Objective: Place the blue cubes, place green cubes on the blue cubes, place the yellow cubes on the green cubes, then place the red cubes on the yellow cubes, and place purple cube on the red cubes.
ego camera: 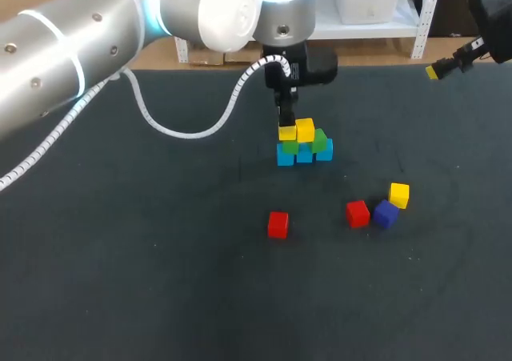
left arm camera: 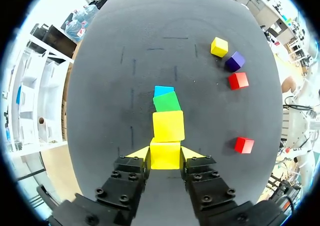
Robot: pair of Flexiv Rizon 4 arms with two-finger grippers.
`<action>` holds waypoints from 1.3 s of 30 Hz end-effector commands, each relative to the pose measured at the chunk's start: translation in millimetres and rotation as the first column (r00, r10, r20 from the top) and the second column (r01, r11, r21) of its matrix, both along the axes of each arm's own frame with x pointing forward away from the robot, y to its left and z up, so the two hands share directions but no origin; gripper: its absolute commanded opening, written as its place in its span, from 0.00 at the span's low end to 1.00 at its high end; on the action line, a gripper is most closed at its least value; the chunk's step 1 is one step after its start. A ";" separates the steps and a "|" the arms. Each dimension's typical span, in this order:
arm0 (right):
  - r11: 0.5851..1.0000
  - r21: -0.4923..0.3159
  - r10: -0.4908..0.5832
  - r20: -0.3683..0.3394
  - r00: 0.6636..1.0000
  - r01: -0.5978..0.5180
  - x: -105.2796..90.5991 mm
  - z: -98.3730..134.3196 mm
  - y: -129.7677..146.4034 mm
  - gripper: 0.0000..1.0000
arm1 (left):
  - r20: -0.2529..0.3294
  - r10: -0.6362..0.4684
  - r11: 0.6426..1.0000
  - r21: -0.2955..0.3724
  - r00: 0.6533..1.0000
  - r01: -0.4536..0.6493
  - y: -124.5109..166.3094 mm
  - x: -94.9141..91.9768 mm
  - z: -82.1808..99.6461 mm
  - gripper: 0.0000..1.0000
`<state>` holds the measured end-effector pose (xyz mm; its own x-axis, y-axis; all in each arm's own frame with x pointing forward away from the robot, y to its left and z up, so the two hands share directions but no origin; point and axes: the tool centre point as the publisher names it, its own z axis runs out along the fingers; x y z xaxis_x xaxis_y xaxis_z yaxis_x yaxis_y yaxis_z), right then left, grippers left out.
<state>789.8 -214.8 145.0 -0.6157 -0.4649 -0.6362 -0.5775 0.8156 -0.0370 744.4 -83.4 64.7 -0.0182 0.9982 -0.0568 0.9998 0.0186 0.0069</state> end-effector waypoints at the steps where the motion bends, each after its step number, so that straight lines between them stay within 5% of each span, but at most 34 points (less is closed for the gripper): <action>1: 1.000 -0.002 -0.002 0.001 1.000 0.002 -0.7 0.3 0.3 1.00 | -0.004 -0.002 1.000 0.003 1.000 0.002 -0.5 1.1 -0.5 0.05; 4: 1.000 -0.002 -0.002 0.001 1.000 0.002 -0.7 0.3 0.3 1.00 | -0.005 -0.002 1.000 0.004 1.000 0.002 -0.3 0.6 -1.2 0.05; 7: 1.000 -0.002 -0.002 0.001 1.000 0.002 -0.7 0.3 0.3 1.00 | -0.004 -0.001 1.000 0.005 1.000 0.001 -0.5 0.5 -1.2 0.35; 10: 1.000 -0.002 -0.002 0.001 1.000 0.002 -0.7 0.3 0.3 1.00 | -0.004 -0.003 1.000 0.005 1.000 0.003 -0.7 0.4 -0.9 0.48; 13: 1.000 -0.002 -0.002 0.001 1.000 0.002 -0.7 0.3 0.3 1.00 | -0.011 0.001 1.000 0.002 1.000 0.000 -0.6 0.3 -0.8 1.00; 22: 1.000 -0.002 -0.002 0.001 1.000 0.002 -0.7 0.3 0.3 1.00 | 0.008 0.037 0.999 -0.016 0.999 -0.037 7.0 -0.6 8.5 1.00; 39: 1.000 -0.002 -0.002 0.001 1.000 0.002 -0.7 0.3 0.3 1.00 | 0.089 0.251 0.949 -0.218 0.964 -0.227 83.7 -22.5 83.2 1.00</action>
